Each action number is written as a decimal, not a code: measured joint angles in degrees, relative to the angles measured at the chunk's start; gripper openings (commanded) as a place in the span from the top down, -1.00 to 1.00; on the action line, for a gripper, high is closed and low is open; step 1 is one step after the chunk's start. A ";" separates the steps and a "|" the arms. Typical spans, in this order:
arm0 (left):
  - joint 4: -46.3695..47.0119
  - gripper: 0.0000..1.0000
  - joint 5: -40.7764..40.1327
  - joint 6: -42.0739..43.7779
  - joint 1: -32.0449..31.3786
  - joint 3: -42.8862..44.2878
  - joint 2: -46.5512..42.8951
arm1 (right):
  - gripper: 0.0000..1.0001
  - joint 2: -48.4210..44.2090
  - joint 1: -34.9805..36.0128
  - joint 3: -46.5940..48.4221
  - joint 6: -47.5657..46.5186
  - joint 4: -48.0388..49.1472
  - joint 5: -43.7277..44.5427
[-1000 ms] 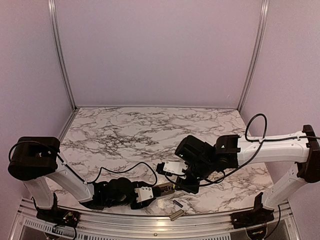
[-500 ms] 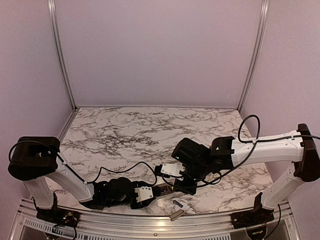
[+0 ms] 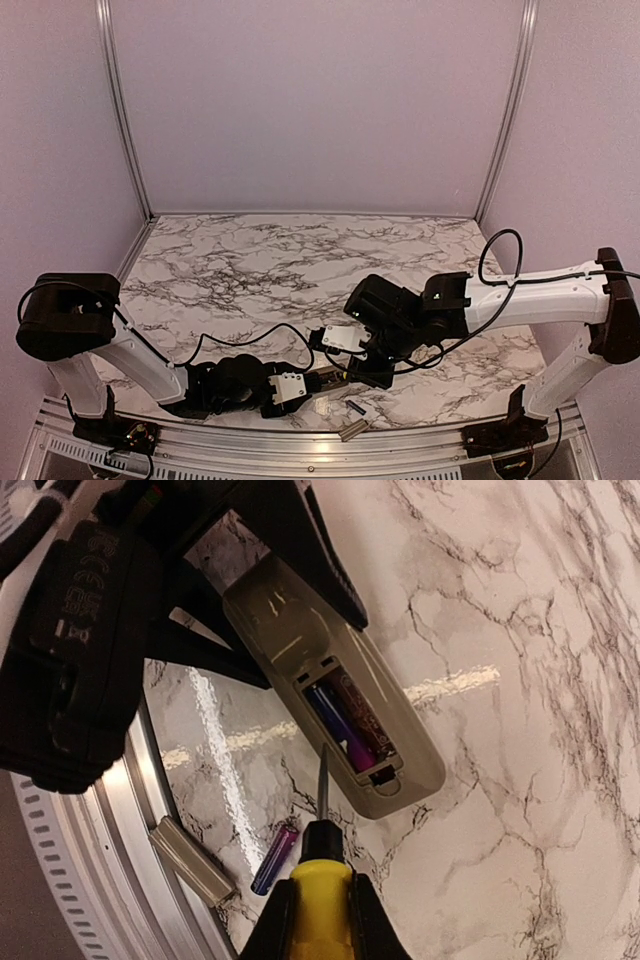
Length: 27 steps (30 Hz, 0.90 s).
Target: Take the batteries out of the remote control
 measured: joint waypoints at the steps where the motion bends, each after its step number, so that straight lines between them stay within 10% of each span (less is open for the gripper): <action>1: 0.00 1.00 0.00 0.00 0.00 0.00 0.00 | 1.00 0.00 0.00 0.02 0.00 0.00 0.00; 27: 0.00 1.00 0.22 -0.02 0.00 0.00 0.00 | 1.00 -0.15 -0.31 0.66 -0.04 1.68 -0.85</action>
